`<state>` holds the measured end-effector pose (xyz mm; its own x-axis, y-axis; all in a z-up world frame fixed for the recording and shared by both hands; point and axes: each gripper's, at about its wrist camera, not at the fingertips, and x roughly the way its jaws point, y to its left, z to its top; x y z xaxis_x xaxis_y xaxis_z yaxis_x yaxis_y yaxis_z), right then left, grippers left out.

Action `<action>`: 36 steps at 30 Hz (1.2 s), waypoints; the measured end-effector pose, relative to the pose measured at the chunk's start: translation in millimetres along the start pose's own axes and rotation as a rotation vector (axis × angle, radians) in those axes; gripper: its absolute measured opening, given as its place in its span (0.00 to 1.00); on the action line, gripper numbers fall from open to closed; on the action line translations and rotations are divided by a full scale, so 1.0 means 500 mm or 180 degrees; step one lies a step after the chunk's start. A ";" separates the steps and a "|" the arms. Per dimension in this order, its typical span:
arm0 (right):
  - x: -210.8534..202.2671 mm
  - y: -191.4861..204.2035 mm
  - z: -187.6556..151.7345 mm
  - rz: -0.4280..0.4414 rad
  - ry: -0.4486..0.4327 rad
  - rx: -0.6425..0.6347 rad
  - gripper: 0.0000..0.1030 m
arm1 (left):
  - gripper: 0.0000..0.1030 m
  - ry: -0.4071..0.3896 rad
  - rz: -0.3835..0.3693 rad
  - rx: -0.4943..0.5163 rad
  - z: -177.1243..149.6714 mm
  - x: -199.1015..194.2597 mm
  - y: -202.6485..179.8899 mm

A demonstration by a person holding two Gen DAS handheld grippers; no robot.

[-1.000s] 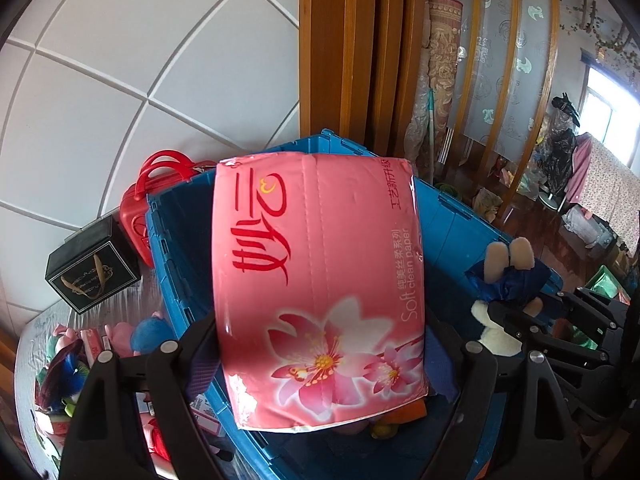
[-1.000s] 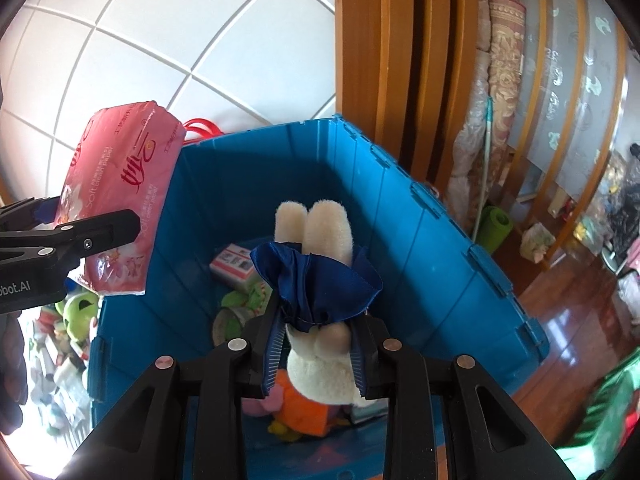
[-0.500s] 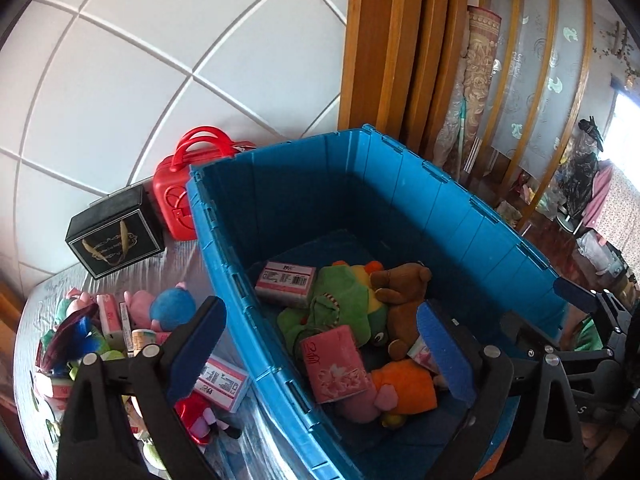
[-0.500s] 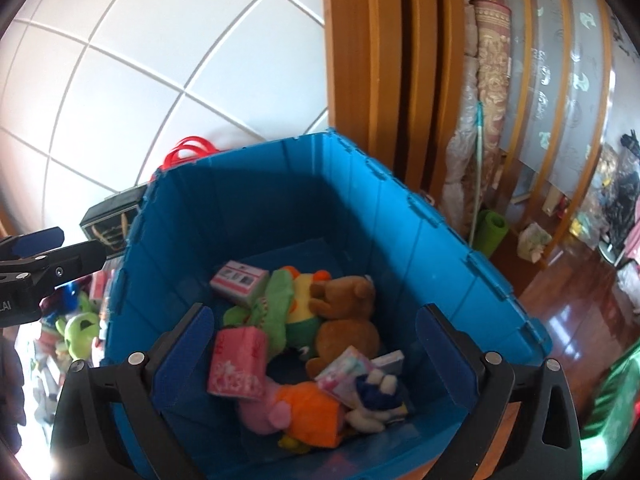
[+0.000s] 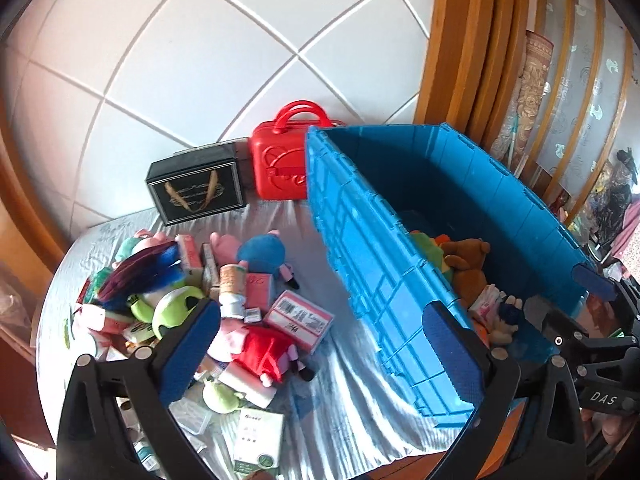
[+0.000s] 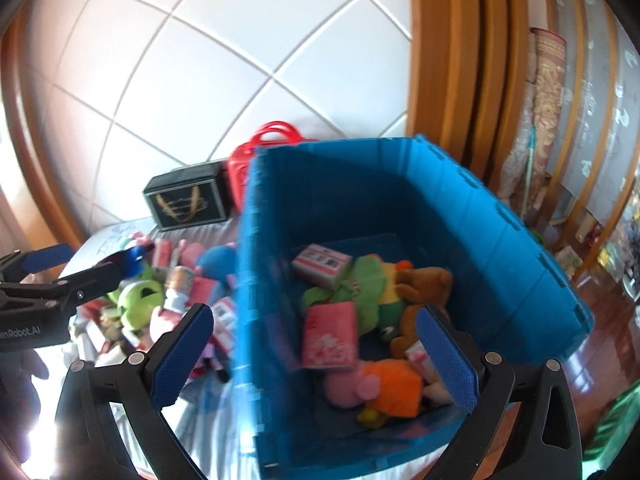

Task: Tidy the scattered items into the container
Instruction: 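Withdraw both open tools from the crate back over the bed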

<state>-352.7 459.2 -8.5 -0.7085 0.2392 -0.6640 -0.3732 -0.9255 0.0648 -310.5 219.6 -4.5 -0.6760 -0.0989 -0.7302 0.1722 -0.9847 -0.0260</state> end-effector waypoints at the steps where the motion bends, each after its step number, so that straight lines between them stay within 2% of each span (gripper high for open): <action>1: -0.008 0.031 -0.004 0.0029 0.0006 -0.0031 1.00 | 0.99 0.0009 0.0051 -0.0039 -0.012 -0.013 0.027; 9: -0.078 0.231 -0.036 0.0135 -0.0025 -0.0214 1.00 | 0.99 -0.0123 0.0363 -0.0318 -0.103 -0.146 0.216; 17: -0.167 0.344 -0.066 0.0058 -0.0061 -0.0336 1.00 | 0.99 -0.0208 0.0447 -0.0424 -0.176 -0.251 0.310; 25: -0.209 0.366 -0.093 0.0030 -0.0052 -0.0413 1.00 | 0.99 -0.0234 0.0527 -0.0524 -0.215 -0.299 0.318; 36: -0.237 0.288 -0.111 0.0150 -0.0082 -0.0413 1.00 | 1.00 -0.0145 0.0739 -0.0636 -0.225 -0.313 0.260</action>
<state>-289.2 281.3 38.2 -0.7392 0.2005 -0.6429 -0.2598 -0.9657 -0.0024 -101.7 123.1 29.7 -0.6327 -0.3288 -0.7011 0.4602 -0.8878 0.0010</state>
